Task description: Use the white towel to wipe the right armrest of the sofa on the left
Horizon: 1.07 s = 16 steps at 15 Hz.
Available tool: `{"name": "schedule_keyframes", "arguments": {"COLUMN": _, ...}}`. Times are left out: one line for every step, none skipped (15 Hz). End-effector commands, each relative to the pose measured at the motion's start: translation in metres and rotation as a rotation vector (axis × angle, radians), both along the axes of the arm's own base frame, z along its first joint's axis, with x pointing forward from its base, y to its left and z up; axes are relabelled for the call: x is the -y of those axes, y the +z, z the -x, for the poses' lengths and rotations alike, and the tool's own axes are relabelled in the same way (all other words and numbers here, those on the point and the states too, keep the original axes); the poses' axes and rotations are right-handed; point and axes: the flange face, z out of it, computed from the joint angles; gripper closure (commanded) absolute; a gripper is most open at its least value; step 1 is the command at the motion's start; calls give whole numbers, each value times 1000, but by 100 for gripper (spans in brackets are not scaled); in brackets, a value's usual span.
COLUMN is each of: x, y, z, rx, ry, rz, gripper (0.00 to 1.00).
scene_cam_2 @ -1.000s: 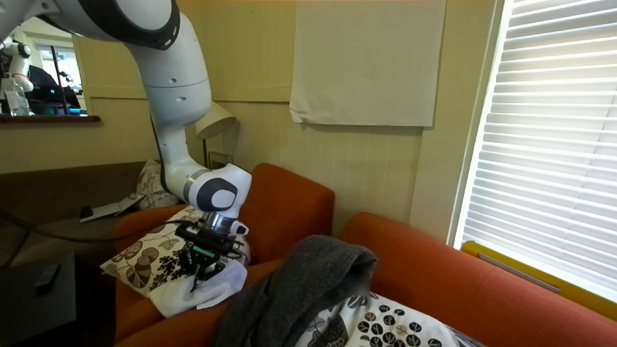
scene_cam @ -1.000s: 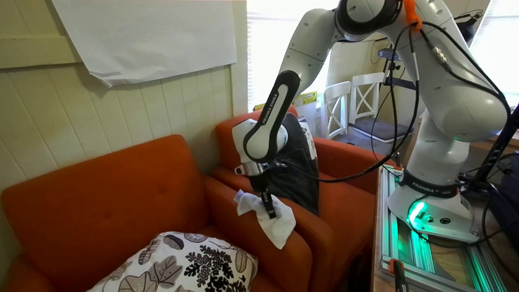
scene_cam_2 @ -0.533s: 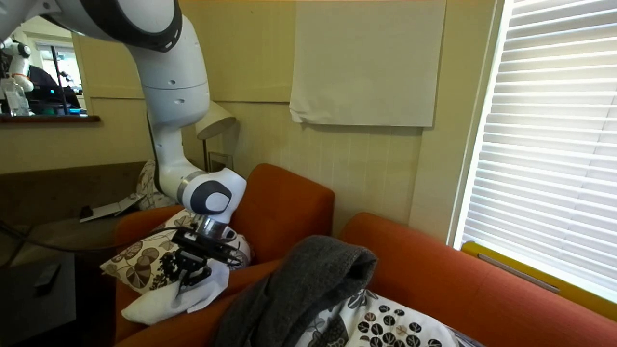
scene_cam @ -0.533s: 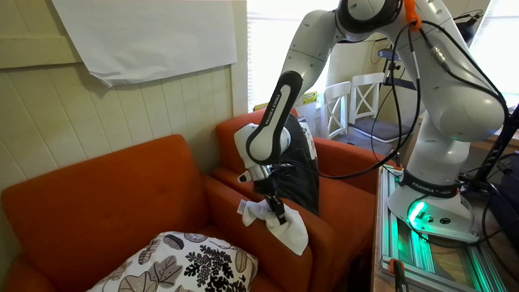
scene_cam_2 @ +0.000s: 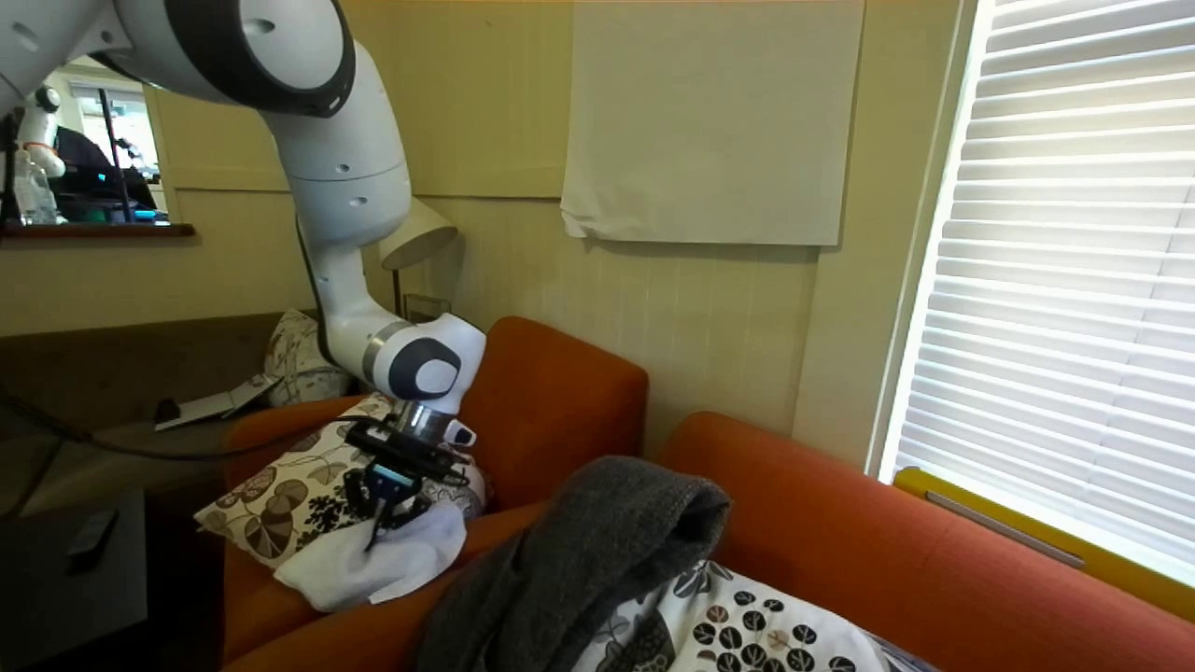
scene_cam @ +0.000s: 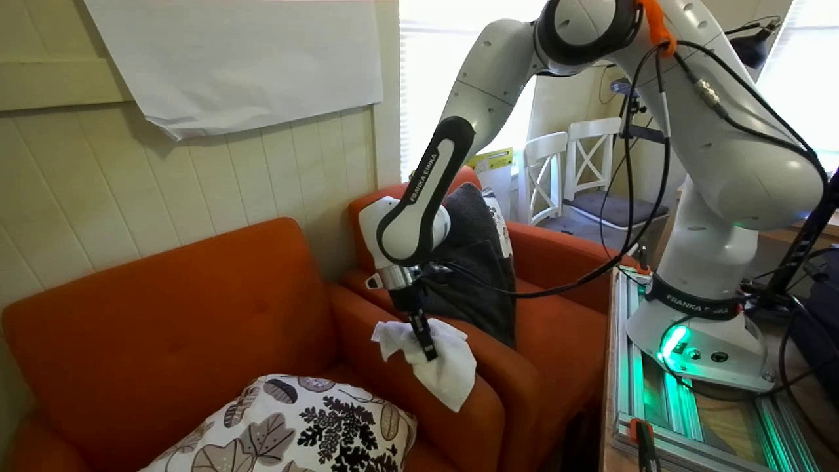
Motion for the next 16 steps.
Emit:
{"name": "schedule_keyframes", "arguments": {"x": -3, "y": 3, "z": -41, "rx": 94, "ry": -167, "rz": 42, "gripper": 97}}
{"name": "schedule_keyframes", "arguments": {"x": 1, "y": 6, "z": -50, "rx": 127, "ry": -208, "rz": 59, "gripper": 97}}
{"name": "schedule_keyframes", "arguments": {"x": 5, "y": 9, "z": -58, "rx": 159, "ry": -249, "rz": 74, "gripper": 97}}
{"name": "schedule_keyframes", "arguments": {"x": 11, "y": 10, "z": -65, "rx": 186, "ry": -282, "rz": 91, "gripper": 97}}
{"name": "schedule_keyframes", "arguments": {"x": 17, "y": 10, "z": -71, "rx": 211, "ry": -319, "rz": 107, "gripper": 97}}
{"name": "schedule_keyframes", "arguments": {"x": 21, "y": 10, "z": -76, "rx": 232, "ry": -357, "rz": 116, "gripper": 97}}
{"name": "schedule_keyframes", "arguments": {"x": 23, "y": 8, "z": -78, "rx": 238, "ry": -375, "rz": 114, "gripper": 97}}
{"name": "schedule_keyframes", "arguments": {"x": 22, "y": 6, "z": -78, "rx": 234, "ry": -362, "rz": 120, "gripper": 97}}
{"name": "schedule_keyframes", "arguments": {"x": 19, "y": 2, "z": -74, "rx": 215, "ry": -340, "rz": 111, "gripper": 97}}
{"name": "schedule_keyframes", "arguments": {"x": 15, "y": -2, "z": -67, "rx": 183, "ry": -298, "rz": 111, "gripper": 97}}
{"name": "schedule_keyframes", "arguments": {"x": 11, "y": -5, "z": -58, "rx": 147, "ry": -271, "rz": 110, "gripper": 97}}
{"name": "schedule_keyframes", "arguments": {"x": 8, "y": -7, "z": -49, "rx": 112, "ry": -251, "rz": 106, "gripper": 97}}
{"name": "schedule_keyframes", "arguments": {"x": 6, "y": -6, "z": -36, "rx": 65, "ry": -223, "rz": 105, "gripper": 97}}
{"name": "schedule_keyframes", "arguments": {"x": 4, "y": -5, "z": -26, "rx": 22, "ry": -199, "rz": 110, "gripper": 97}}
{"name": "schedule_keyframes", "arguments": {"x": 2, "y": -4, "z": -17, "rx": -18, "ry": -165, "rz": 104, "gripper": 97}}
{"name": "schedule_keyframes", "arguments": {"x": 0, "y": -3, "z": -5, "rx": -57, "ry": -134, "rz": 97, "gripper": 97}}
